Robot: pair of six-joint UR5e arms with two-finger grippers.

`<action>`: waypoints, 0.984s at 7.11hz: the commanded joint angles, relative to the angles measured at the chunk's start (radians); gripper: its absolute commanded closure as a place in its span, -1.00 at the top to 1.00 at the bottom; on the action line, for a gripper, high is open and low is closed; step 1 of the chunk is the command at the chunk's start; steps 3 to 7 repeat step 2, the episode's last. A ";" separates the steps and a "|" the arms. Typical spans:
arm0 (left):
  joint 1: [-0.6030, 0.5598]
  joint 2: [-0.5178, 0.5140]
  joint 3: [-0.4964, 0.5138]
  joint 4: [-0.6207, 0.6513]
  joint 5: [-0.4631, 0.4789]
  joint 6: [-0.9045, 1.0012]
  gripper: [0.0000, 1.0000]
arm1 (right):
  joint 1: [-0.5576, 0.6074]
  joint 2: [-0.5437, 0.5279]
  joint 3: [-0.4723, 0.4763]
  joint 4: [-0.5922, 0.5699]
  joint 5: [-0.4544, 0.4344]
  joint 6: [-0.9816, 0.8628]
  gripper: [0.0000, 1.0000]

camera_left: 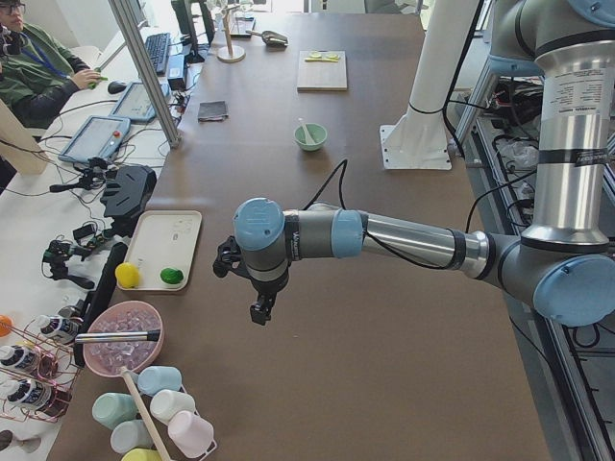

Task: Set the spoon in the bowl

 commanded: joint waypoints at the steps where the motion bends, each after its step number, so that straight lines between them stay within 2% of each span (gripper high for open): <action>1: 0.000 -0.002 -0.001 0.000 0.000 0.000 0.96 | 0.001 0.000 0.000 0.000 0.000 0.000 1.00; 7: 0.000 -0.002 -0.001 0.000 0.000 0.000 0.96 | -0.001 0.000 0.000 0.000 0.000 0.000 1.00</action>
